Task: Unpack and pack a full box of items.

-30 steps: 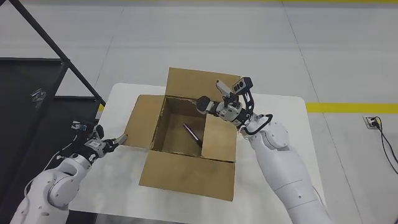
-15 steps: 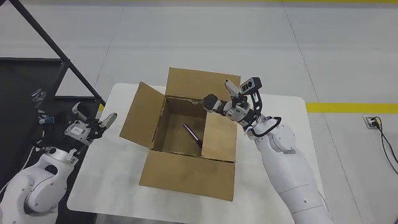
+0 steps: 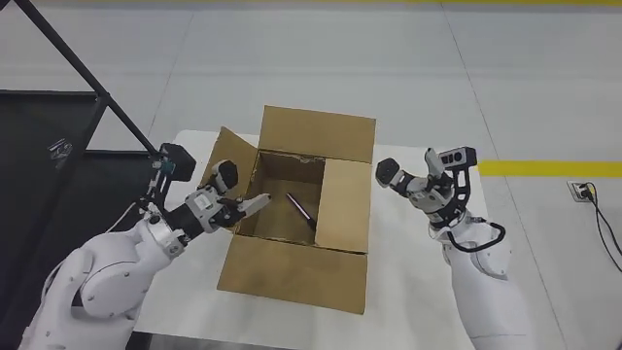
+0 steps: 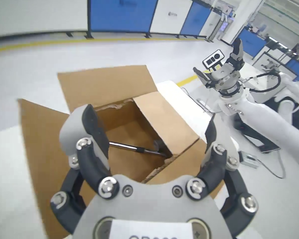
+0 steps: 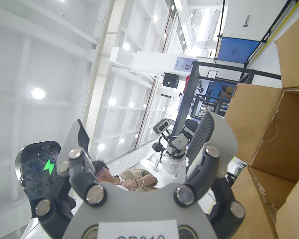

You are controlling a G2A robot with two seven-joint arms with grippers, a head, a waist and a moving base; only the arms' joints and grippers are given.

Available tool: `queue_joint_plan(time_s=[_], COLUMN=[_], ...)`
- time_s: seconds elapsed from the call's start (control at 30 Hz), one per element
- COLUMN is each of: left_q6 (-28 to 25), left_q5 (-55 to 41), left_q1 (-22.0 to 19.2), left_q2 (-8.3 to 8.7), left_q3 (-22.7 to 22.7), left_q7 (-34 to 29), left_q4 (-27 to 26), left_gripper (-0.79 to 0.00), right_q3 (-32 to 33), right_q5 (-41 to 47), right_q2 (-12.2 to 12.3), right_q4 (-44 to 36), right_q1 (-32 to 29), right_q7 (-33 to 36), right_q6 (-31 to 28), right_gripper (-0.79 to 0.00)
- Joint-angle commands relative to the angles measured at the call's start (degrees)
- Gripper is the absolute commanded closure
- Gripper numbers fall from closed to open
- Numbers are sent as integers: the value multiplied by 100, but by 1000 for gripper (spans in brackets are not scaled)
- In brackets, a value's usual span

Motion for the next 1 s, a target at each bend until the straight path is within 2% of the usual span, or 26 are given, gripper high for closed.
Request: queue_joint_plan(time_s=[0.0, 0.4, 0.5, 0.53, 0.7, 0.87, 0.97], left_q6=[139, 139, 361, 422, 935, 1688, 1948], left_q5=[-329, -329, -447, -706, -1408, -2391, -2330], left_q1=[-224, -224, -206, -244, -724, -1461, -1897], left_q2=[-17, -17, -31, -48, -124, -275, -389], left_q3=[190, 190, 251, 386, 983, 1677, 2101], left_q7=[-339, -339, -359, -539, -1495, -2487, -2496], left_q4=[94, 94, 198, 206, 522, 1435, 2040], left_gripper=[-785, -785, -785, -785, -785, -785, -785], right_q3=[184, 209, 209, 188, 164, 420, 602], right_q5=[120, 141, 141, 123, -379, -552, -409], right_q2=[38, 43, 43, 42, 90, 176, 216], right_q4=[-26, -29, -29, -110, -866, -1106, -1157], right_q1=[-155, -174, -174, -193, -462, -748, -919], right_q7=[-37, -53, -53, -78, -34, 11, -19], right_q6=[73, 96, 96, 88, -367, -393, -430], right_gripper=[-785, -785, -785, -785, -785, -785, -785])
